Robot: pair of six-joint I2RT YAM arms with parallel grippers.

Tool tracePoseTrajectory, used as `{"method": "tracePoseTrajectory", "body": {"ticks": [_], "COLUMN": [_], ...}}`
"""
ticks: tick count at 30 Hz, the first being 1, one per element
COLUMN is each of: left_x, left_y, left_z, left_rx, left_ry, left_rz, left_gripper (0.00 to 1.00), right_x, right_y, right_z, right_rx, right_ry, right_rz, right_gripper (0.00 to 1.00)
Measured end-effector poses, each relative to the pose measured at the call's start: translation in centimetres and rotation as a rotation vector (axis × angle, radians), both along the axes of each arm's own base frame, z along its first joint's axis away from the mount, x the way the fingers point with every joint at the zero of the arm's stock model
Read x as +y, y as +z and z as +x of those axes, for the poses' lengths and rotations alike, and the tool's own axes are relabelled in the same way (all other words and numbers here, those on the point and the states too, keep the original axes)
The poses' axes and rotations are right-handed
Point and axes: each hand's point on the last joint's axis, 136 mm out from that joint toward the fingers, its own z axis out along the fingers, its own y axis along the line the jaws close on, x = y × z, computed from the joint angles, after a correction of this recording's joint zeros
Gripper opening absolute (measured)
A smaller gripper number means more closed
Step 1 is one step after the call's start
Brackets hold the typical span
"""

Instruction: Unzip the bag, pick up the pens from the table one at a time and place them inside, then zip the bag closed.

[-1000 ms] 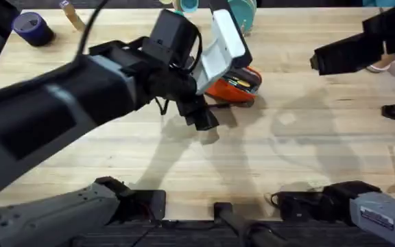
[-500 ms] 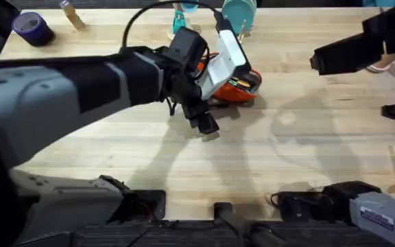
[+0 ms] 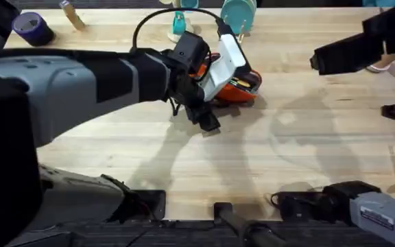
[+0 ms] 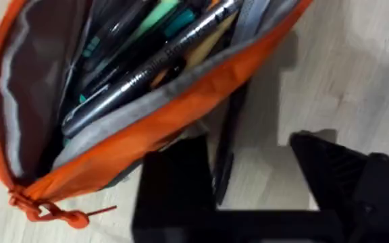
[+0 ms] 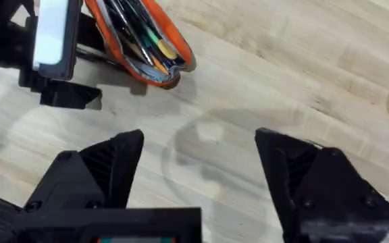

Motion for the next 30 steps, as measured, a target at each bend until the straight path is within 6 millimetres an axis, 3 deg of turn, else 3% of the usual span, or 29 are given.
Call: {"method": "tracePoseTrajectory", "body": {"ticks": [4,10,13,17,30], "left_x": [-0.08,-0.21,-0.37,-0.55,-0.6], "left_y": [0.0,0.03,0.08,0.21,0.3], "left_z": [0.03,-0.12,-0.31,-0.23,-0.12], "left_rx": [0.0,0.006,0.015,0.012,0.008], "left_ry": [-0.001,-0.005,-0.009,-0.011,-0.011], "left_rz": [-0.004,-0.011,-0.02,-0.027,-0.029], "left_gripper": [0.526,0.381,0.171,0.053,0.044], "right_x": [0.0,0.0,0.0,0.0,0.0], "right_y": [0.0,0.0,0.0,0.0,0.0], "right_z": [0.0,0.0,0.0,0.0,0.0], "right_rx": [0.0,0.0,0.0,0.0,0.0], "right_ry": [0.0,0.0,0.0,0.0,0.0], "right_rz": [0.0,0.0,0.0,0.0,0.0], "right_gripper": [0.996,0.996,0.996,0.996,0.995]}}
